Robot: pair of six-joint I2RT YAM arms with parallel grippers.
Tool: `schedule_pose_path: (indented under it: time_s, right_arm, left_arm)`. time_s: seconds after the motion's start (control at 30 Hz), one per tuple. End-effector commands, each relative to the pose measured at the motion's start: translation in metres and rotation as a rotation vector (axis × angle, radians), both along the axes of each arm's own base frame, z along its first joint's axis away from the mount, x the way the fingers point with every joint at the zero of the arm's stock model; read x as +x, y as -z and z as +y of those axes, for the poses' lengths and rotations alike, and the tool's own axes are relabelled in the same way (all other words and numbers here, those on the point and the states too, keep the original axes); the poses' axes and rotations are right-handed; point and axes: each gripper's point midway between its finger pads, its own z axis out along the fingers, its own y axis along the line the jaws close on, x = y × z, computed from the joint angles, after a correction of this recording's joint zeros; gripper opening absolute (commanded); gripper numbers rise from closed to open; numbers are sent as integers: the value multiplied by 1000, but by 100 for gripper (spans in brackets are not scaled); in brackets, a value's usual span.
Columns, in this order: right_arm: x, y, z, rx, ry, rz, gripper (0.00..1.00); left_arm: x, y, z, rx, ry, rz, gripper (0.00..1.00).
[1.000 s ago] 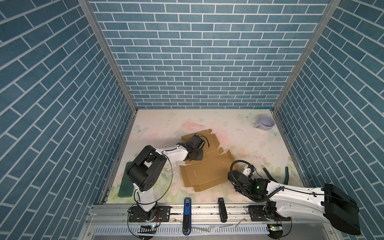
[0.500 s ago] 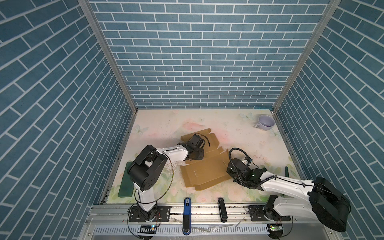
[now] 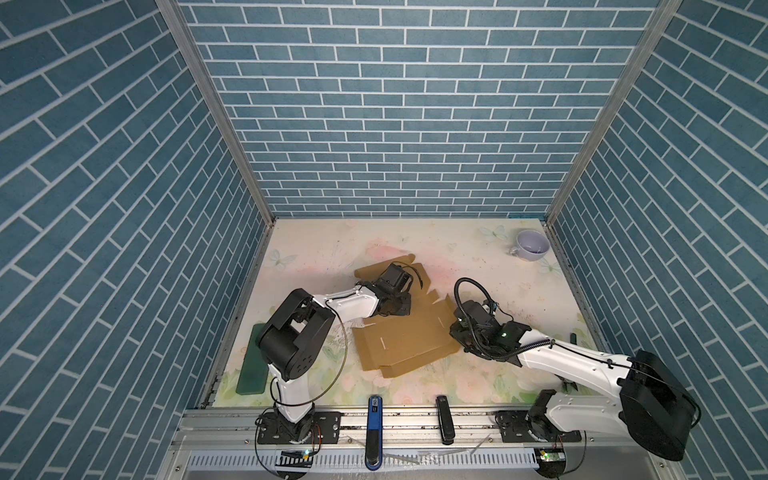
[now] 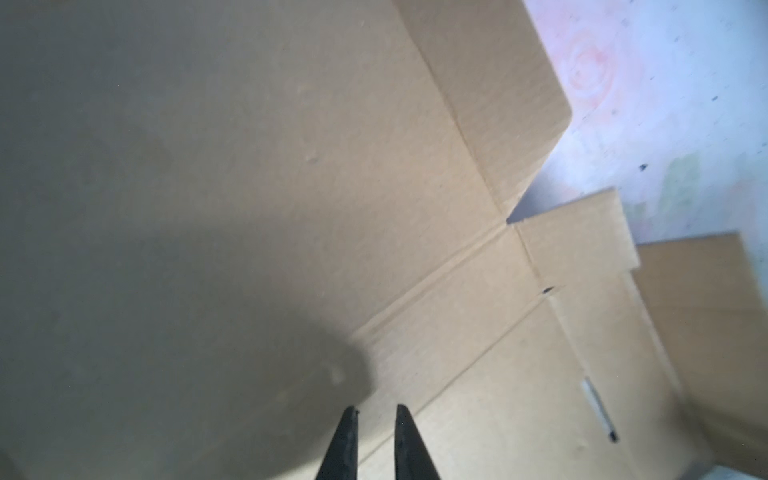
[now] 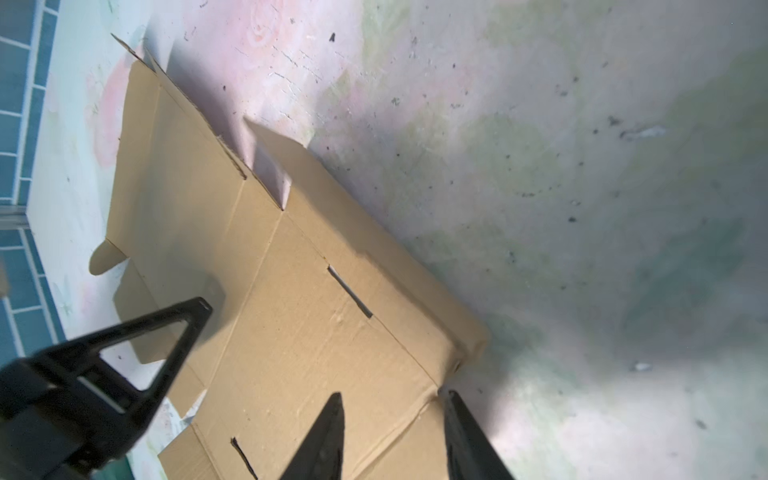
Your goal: Fold the paper box
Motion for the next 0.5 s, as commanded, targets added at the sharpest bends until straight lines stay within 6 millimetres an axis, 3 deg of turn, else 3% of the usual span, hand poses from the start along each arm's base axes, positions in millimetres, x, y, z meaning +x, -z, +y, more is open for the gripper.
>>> schedule_pose_path:
  time_s: [0.0, 0.3, 0.47]
  right_arm:
    - [5, -2, -5, -69, -65, 6, 40]
    - [15, -11, -20, -168, -115, 11, 41]
    - [22, -13, -13, -229, -250, 50, 43]
  left_arm:
    - [-3, 8, -2, 19, 13, 29, 19]
    - [3, 1, 4, 27, 6, 28, 20]
    - [9, -5, 11, 34, -4, 27, 20]
